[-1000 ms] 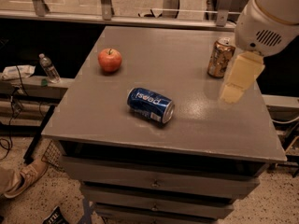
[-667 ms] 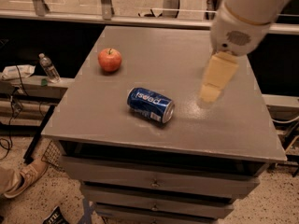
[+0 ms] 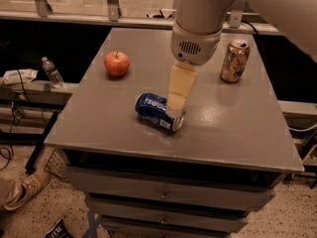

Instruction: Place pepsi can upright

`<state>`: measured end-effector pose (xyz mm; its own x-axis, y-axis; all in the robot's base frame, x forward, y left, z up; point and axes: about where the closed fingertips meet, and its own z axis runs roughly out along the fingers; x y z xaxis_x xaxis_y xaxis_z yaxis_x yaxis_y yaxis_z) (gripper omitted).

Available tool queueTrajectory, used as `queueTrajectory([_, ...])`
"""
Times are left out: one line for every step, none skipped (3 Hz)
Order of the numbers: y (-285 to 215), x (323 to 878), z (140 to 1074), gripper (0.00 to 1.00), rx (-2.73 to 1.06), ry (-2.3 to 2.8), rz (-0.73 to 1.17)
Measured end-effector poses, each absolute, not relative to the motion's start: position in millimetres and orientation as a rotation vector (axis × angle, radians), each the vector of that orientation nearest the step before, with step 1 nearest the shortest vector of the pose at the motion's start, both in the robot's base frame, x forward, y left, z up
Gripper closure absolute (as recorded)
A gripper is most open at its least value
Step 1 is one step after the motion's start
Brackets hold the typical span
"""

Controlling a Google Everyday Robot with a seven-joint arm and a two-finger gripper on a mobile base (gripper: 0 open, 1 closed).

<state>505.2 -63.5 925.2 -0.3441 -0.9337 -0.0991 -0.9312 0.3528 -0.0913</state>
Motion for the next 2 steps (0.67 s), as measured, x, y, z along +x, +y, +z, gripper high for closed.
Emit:
queueTrajectory([-44,516,904,0.00,-1.678,2.540,0.002])
queueTrajectory([-30,530,879,0.00,-1.624,2.620,0.009])
